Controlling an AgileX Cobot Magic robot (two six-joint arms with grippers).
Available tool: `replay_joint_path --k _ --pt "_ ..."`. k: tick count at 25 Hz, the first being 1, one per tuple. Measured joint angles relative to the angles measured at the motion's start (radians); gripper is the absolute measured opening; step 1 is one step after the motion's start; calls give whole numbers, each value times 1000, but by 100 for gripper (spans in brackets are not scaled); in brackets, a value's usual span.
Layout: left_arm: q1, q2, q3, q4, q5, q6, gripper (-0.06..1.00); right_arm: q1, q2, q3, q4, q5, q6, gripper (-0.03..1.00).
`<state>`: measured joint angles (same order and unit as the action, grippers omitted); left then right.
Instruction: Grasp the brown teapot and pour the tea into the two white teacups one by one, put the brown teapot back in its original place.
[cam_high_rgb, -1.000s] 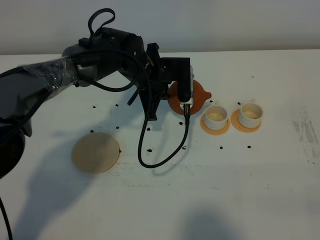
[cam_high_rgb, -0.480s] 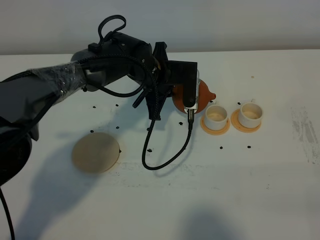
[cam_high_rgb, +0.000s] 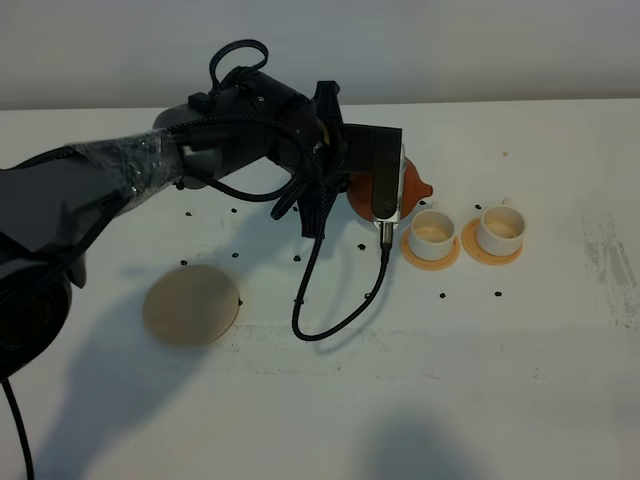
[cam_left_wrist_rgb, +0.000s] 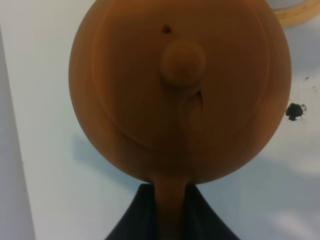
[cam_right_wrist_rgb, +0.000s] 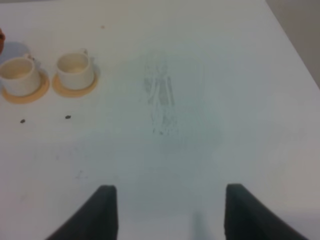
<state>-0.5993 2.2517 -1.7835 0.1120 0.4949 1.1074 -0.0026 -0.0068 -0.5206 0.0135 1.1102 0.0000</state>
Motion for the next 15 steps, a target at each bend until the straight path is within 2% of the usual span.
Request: replay_joint_path --k 15 --pt "-27 4 0 134 -34 -3 8 0 0 0 0 0 0 46"
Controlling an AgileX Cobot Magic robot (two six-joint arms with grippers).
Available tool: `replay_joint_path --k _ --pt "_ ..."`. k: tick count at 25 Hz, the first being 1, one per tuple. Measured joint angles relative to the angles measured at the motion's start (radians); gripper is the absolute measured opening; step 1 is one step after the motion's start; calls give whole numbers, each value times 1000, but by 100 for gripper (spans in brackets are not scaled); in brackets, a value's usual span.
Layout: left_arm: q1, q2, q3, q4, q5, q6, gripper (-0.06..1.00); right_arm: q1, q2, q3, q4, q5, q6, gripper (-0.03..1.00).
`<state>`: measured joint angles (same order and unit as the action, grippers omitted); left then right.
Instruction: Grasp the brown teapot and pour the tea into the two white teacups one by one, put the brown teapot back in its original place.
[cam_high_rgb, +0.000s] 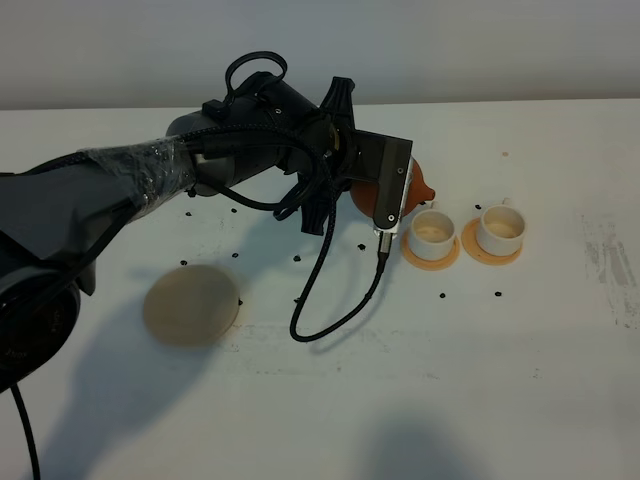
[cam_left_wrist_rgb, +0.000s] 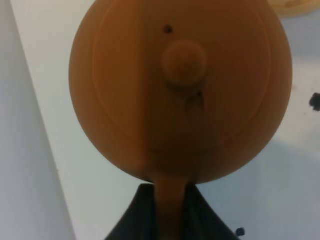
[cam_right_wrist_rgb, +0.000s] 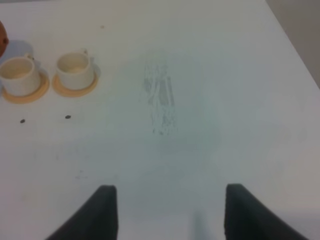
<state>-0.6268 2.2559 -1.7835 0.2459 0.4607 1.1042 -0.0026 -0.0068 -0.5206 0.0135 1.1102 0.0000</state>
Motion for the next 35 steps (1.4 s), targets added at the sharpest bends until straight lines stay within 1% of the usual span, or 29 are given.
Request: replay_joint_path --k 7,16,22,28,35 --pt "-1 0 0 72 -10 0 8 0 0 0 0 0 0 46" --pt "-17 0 0 88 -33 8 8 0 0 0 0 0 0 46" --pt "-21 9 0 126 -35 8 8 0 0 0 0 0 0 46" --pt "-22 20 0 136 -33 10 8 0 0 0 0 0 0 46" --pt "-31 21 0 199 -33 10 8 0 0 0 0 0 0 46"
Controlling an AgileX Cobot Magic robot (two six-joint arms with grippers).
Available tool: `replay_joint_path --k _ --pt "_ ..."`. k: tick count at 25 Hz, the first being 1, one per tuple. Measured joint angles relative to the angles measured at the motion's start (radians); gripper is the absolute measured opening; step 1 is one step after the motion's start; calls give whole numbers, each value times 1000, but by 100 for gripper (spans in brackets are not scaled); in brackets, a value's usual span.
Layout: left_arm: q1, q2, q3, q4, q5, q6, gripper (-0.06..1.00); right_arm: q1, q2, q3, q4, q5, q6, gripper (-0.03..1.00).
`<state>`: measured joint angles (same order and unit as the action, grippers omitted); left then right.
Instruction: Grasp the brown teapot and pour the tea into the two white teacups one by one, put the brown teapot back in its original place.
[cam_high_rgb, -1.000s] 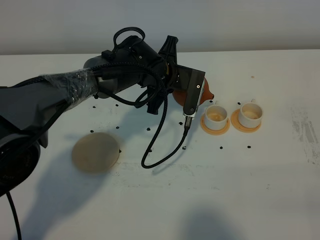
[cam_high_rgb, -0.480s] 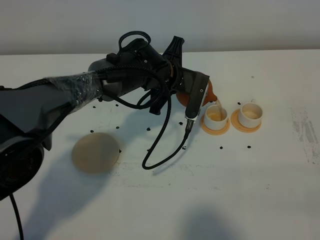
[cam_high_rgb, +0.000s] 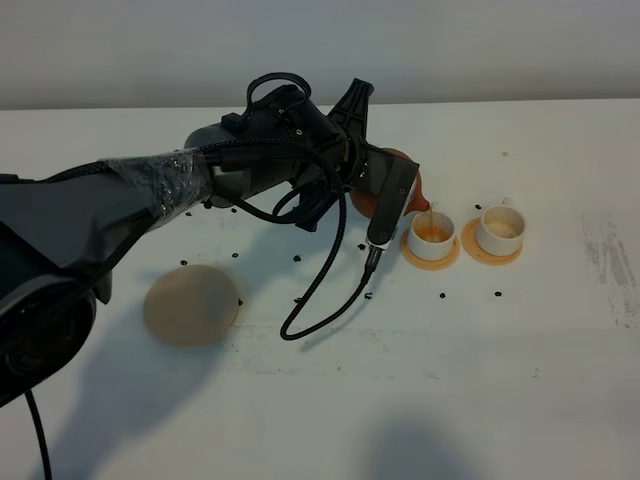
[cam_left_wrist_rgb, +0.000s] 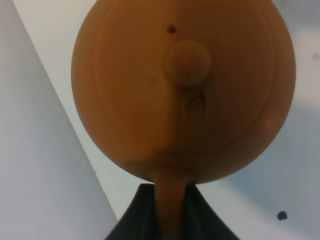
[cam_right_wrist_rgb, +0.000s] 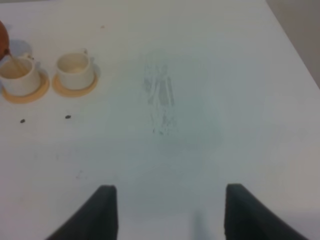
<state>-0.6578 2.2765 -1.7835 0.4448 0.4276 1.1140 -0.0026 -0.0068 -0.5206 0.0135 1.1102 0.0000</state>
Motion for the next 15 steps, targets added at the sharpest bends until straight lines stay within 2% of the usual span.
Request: replay_joint_path --k 15 --pt "-5 0 0 14 -13 75 8 0 0 0 0 0 0 46"
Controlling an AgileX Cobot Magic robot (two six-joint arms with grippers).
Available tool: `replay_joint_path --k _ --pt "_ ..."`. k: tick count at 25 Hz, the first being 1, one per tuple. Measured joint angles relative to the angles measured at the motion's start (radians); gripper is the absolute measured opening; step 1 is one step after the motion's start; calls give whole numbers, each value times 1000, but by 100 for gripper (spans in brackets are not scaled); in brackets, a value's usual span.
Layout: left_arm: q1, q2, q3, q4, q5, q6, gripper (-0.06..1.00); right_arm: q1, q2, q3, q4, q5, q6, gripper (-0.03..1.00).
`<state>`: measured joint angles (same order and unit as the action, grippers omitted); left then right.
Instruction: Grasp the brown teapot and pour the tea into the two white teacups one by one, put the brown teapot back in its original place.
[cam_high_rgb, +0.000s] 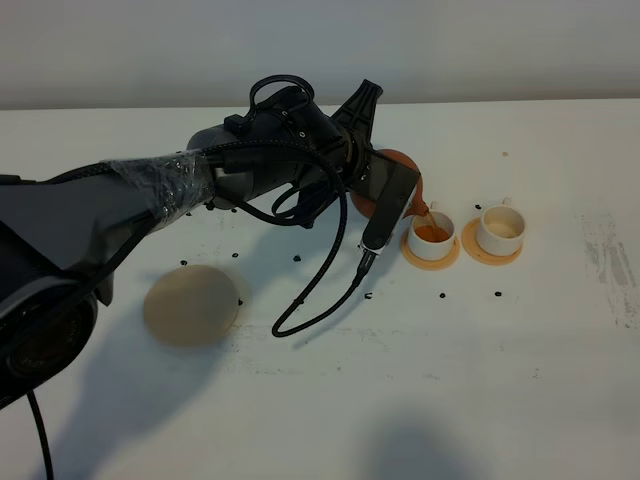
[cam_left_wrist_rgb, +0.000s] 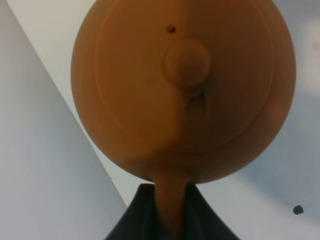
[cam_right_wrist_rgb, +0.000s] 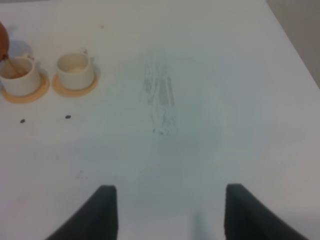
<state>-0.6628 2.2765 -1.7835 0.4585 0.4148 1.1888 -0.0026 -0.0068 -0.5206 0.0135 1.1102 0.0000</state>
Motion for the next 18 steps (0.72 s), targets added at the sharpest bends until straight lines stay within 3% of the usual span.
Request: replay_joint_path --k 18 --pt "-1 0 0 41 -6 1 8 0 0 0 0 0 0 46"
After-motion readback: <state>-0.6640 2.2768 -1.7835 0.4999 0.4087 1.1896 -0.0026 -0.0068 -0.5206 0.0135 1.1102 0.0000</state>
